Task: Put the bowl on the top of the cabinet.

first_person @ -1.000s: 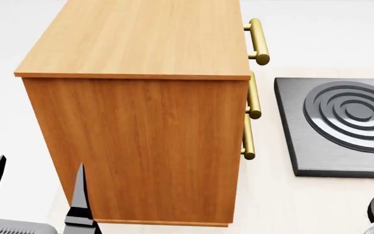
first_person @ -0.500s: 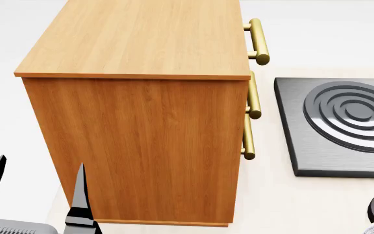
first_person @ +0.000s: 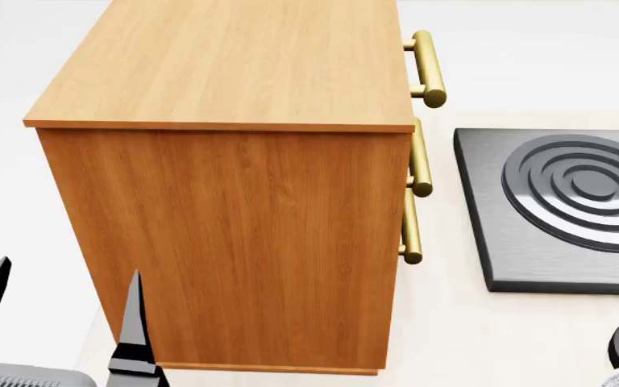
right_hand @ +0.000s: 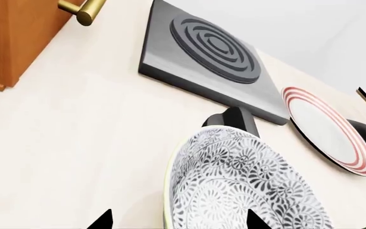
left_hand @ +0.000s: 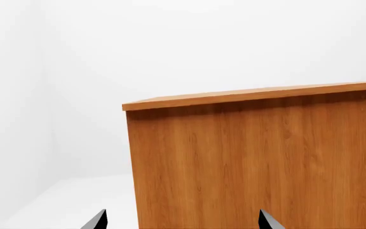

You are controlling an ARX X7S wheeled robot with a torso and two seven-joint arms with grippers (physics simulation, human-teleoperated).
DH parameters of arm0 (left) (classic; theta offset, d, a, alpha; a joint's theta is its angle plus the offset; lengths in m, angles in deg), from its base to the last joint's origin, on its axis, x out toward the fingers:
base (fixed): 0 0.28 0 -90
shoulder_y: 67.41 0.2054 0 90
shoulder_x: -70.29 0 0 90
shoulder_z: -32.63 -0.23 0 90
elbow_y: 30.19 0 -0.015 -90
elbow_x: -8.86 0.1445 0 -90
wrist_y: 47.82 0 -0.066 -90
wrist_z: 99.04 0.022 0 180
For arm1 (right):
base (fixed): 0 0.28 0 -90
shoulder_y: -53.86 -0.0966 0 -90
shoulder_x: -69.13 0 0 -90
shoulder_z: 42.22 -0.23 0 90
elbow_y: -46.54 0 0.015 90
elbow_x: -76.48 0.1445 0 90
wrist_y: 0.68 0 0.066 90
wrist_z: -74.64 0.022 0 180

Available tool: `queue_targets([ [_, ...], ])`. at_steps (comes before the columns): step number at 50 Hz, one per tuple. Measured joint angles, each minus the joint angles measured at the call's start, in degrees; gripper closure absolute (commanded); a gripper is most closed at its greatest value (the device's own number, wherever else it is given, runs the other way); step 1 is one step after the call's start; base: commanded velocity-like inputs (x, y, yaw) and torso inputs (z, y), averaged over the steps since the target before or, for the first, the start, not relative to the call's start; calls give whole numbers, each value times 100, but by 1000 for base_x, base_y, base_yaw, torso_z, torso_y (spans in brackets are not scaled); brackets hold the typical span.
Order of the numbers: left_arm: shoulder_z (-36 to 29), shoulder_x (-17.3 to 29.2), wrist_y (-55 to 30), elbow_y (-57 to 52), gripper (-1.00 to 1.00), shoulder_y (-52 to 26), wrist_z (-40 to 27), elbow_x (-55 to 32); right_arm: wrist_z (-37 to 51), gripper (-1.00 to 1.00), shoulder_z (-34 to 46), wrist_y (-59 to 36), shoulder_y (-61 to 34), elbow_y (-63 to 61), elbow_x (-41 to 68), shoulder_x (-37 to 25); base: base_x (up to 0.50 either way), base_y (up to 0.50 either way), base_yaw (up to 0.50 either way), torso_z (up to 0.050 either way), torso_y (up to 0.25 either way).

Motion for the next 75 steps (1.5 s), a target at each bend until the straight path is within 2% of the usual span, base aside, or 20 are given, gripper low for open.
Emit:
queue_targets([
  [75,-87,113,112,65,-100,-13,-151,-116,-130,-100,19,-100,-31,318,-71,254,0,0,0,0,0],
])
